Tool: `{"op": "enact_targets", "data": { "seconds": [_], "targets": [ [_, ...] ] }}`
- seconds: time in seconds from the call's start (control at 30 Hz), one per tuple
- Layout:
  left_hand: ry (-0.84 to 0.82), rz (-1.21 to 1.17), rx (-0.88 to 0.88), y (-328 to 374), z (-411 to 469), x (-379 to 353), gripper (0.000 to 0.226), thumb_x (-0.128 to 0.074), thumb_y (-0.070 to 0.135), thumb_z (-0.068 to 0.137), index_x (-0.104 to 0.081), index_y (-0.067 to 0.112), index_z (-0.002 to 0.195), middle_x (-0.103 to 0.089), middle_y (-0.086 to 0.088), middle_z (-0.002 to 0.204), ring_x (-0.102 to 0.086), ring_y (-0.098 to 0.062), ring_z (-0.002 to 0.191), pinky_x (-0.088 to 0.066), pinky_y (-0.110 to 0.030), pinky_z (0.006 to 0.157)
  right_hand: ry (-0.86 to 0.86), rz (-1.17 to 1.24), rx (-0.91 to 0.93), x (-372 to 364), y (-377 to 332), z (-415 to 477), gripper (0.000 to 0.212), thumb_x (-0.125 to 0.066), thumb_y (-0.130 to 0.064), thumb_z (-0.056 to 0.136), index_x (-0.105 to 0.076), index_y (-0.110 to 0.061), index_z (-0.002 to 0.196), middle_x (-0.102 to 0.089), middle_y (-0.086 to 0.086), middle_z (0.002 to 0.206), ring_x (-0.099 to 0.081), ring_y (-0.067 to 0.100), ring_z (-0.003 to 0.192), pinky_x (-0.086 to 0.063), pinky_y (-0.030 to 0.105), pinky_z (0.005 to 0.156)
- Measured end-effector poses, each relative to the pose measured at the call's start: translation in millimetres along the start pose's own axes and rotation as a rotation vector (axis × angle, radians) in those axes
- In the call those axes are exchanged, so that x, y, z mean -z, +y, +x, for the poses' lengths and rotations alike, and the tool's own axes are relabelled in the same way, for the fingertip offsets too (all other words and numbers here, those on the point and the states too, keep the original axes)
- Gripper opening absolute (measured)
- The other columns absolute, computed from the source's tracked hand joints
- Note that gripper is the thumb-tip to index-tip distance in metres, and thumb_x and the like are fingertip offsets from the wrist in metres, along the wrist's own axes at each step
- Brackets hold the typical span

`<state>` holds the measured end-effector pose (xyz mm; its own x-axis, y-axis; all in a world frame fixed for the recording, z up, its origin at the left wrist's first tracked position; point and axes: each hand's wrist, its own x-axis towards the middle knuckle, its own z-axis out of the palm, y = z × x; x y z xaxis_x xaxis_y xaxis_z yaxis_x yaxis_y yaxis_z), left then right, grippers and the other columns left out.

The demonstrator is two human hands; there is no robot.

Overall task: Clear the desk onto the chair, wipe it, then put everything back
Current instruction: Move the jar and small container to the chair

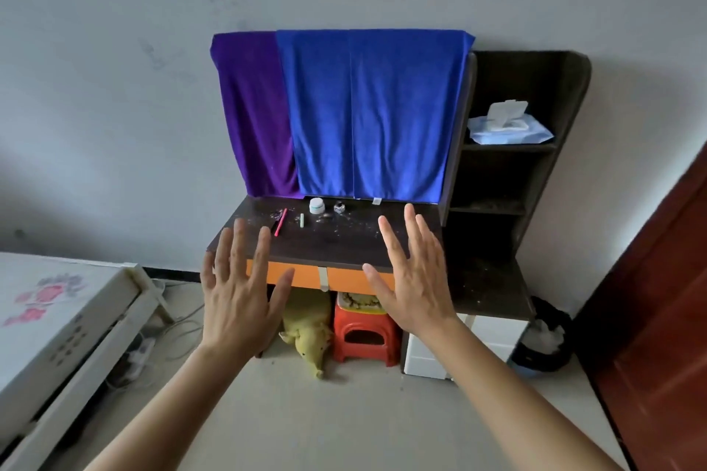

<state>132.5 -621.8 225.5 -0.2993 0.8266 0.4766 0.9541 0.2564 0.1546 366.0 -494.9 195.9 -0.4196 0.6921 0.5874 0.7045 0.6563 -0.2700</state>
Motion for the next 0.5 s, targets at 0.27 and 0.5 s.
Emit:
{"op": "enact_targets", "data": {
  "seconds": [0.27, 0.5],
  "targets": [
    [-0.049, 0.02, 0.068, 31.2, 151.4, -85.7, 0.072, -0.021, 0.06, 0.097, -0.018, 0.021, 0.158, -0.007, -0.013, 0.165, -0.006, -0.03, 0.153, -0.015, -0.054, 0.12, -0.088, 0.035, -0.045, -72.2, 101.0, 124.7, 0.076, -0.044, -0.057, 0.098, -0.013, -0.028, 0.16, 0.001, 0.012, 0.168, -0.013, 0.036, 0.153, -0.03, 0.053, 0.117],
    [-0.077, 0.02, 0.134, 27.8, 235.7, -138.1, 0.071, -0.025, 0.058, 0.098, -0.017, 0.021, 0.158, -0.007, -0.012, 0.165, -0.005, -0.029, 0.152, -0.013, -0.051, 0.12, -0.146, 0.027, -0.074, -128.5, 150.7, 226.2, 0.077, -0.047, -0.054, 0.096, -0.015, -0.026, 0.16, -0.005, 0.013, 0.168, -0.015, 0.037, 0.152, -0.026, 0.051, 0.118]
  ]
}}
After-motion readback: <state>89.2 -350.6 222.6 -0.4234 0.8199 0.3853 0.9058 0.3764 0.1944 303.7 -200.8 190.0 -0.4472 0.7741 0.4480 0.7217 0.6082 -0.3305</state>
